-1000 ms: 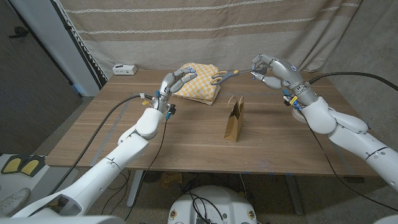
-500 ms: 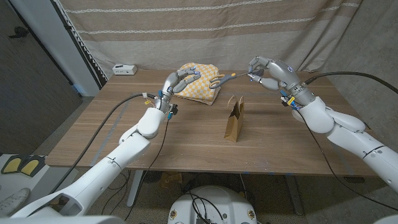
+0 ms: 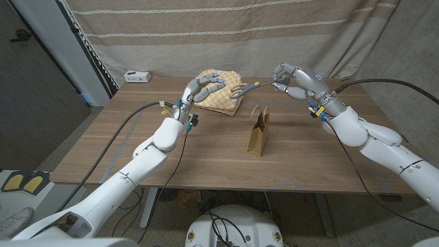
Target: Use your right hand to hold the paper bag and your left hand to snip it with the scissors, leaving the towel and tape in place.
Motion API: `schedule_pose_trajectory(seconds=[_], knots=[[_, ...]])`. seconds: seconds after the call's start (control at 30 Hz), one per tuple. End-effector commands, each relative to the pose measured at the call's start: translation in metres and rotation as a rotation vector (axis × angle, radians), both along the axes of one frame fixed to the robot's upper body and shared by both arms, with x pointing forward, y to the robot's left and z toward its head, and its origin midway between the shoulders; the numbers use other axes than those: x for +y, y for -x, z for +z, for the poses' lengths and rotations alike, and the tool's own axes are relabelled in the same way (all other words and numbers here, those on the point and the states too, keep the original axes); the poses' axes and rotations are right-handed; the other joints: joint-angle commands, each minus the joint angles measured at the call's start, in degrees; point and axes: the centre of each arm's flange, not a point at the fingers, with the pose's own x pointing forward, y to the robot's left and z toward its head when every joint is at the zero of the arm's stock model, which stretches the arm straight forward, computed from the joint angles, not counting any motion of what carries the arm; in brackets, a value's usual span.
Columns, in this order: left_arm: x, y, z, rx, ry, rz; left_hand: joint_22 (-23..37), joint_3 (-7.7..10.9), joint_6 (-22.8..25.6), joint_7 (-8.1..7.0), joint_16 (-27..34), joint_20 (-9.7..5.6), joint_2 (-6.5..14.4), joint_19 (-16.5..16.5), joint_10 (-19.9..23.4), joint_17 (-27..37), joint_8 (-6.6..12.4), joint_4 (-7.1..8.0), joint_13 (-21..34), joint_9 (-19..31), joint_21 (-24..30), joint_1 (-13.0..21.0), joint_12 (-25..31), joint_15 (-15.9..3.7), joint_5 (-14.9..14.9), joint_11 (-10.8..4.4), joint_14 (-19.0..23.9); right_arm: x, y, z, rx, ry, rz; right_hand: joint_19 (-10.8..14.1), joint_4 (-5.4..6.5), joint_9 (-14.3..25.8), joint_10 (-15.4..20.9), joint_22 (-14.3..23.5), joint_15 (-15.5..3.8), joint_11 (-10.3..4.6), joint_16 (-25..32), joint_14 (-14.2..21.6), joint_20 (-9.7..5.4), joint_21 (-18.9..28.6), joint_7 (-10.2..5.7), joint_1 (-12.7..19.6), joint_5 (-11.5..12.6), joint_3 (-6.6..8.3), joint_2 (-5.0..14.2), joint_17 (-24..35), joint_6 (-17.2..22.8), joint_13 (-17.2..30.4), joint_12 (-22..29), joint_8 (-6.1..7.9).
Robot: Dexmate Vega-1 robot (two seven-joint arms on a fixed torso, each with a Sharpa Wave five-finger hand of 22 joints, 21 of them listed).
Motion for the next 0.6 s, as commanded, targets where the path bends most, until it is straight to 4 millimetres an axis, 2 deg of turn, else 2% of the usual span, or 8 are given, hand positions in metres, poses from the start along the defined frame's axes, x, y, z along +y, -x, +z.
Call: schedule_pose_trajectory(seconds=[0.03,0.23,0.6], knots=[[-0.003,-0.001,0.003,0.002,-0.034,-0.015,0.2,-0.37,-0.5,-0.06,0.1,-9.19,0.1,0.1,-0.3,0.2,-0.41,0.07,0.3,0.2,0.3,1.0,0.0,-10.35,0.0,-0.22,-0.5,0.001,-0.002,0.003,0.000,0.030,-0.001,0.3,0.17,0.2,0.2,0.1,-3.99,0.07,-0.3,0.6,-9.27,0.1,0.21,0.1,0.2,0.33,0.18,0.2,-0.1,0.6,-0.1,0.34],[-0.005,-0.001,0.006,-0.012,-0.045,-0.012,0.3,-0.61,-1.6,-0.09,0.1,-9.11,0.1,0.0,-0.8,0.2,-0.95,0.31,0.3,0.4,0.3,1.6,0.0,-10.34,0.2,-0.23,-1.1,0.001,-0.002,0.008,-0.010,0.050,-0.001,0.2,0.15,0.0,0.1,0.1,-4.01,0.06,-0.4,0.6,-9.27,0.1,0.26,0.1,0.2,0.36,0.20,0.2,-0.2,0.6,-0.1,0.43],[-0.014,0.006,0.016,-0.059,-0.127,0.022,0.2,-0.76,0.9,0.02,0.2,-9.12,0.4,0.0,-0.8,0.2,-0.05,0.48,0.4,0.5,0.3,2.4,0.1,-10.32,0.1,-0.27,-1.4,0.005,-0.004,0.011,-0.021,0.078,-0.004,0.3,0.17,-0.1,0.2,0.0,-3.99,0.11,-0.3,0.9,-9.29,0.1,0.17,0.1,0.2,0.33,0.20,0.4,-0.3,0.7,-0.1,0.63]])
